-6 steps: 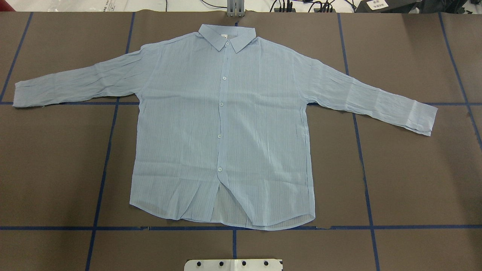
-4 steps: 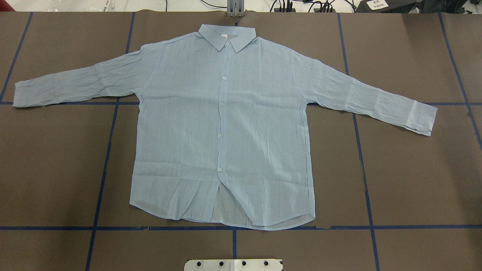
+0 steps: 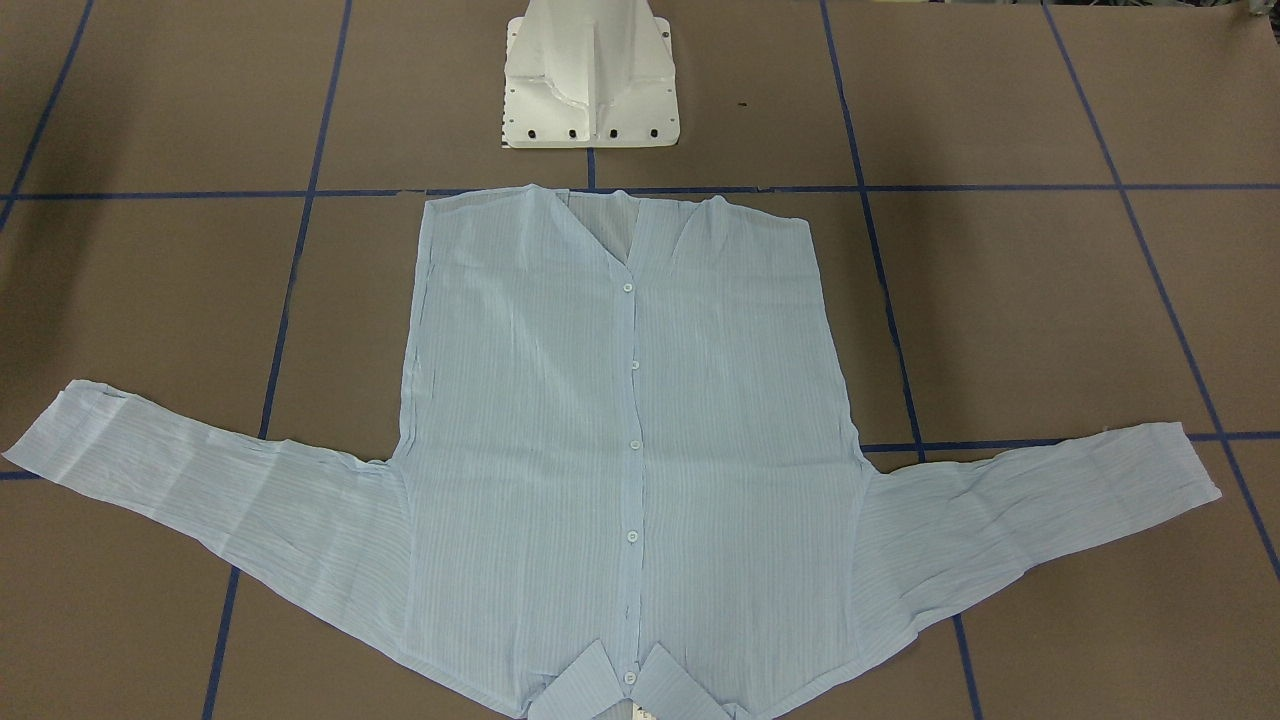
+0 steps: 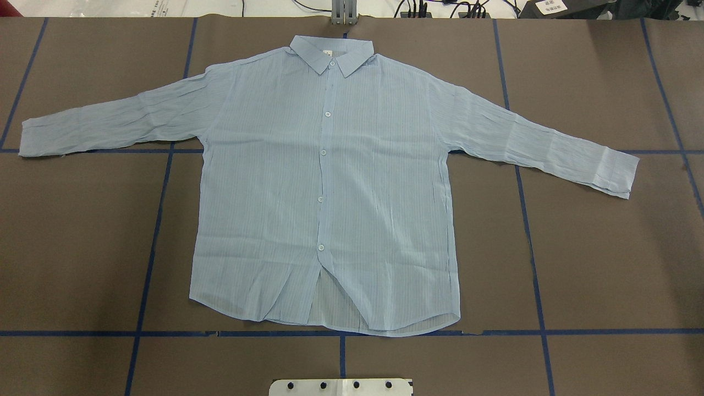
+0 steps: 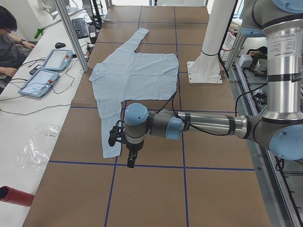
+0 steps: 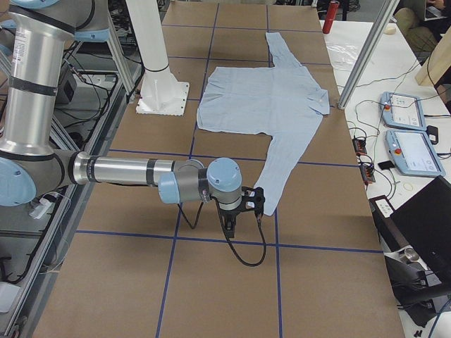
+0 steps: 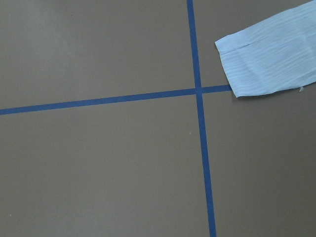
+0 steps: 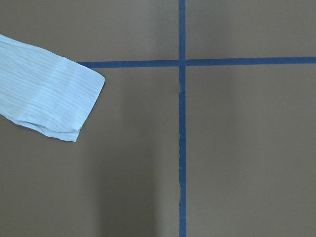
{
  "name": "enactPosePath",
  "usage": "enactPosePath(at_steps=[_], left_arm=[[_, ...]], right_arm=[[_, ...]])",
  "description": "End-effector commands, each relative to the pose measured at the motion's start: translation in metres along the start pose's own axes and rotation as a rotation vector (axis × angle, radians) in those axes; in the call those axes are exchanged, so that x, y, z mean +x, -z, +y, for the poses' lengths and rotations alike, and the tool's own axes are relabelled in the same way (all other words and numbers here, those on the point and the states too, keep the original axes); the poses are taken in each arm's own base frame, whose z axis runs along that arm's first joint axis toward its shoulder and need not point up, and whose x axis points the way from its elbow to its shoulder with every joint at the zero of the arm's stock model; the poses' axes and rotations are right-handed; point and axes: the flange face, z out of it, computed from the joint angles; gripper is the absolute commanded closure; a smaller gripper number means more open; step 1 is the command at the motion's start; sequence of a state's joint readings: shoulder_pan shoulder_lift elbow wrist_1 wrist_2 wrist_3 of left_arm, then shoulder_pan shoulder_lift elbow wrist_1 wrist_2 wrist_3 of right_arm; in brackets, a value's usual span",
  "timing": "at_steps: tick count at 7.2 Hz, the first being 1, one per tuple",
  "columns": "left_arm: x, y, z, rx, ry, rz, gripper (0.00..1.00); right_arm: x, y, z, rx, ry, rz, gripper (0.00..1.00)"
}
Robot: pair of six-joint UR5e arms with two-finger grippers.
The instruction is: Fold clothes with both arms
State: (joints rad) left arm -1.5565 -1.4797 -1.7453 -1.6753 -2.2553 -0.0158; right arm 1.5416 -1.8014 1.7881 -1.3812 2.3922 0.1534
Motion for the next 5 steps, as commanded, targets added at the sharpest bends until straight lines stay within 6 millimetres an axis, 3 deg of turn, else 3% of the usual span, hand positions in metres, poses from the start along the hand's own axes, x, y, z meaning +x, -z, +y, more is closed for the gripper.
enactPosePath(at_steps=[1,2,3,5], left_arm=[[0.027,0.026,-0.036,0.07,-0.065,0.048,0.0],[0.038,0.005,-0.043,0.06,-0.108,0.107,0.0],[0.049,-0.004,-0.043,0.1,-0.173,0.117,0.0],[0.053,0.0,-0.059,0.124,-0.208,0.115,0.0]], right_arm=[[-0.015,0.01,-0.03,0.044,0.047,-0.008,0.0],[-0.015,0.007,-0.032,0.04,0.045,-0.008,0.0],[-0.019,0.002,-0.044,0.042,0.065,-0.032,0.0],[-0.036,-0.046,-0.065,0.038,0.184,-0.047,0.0]])
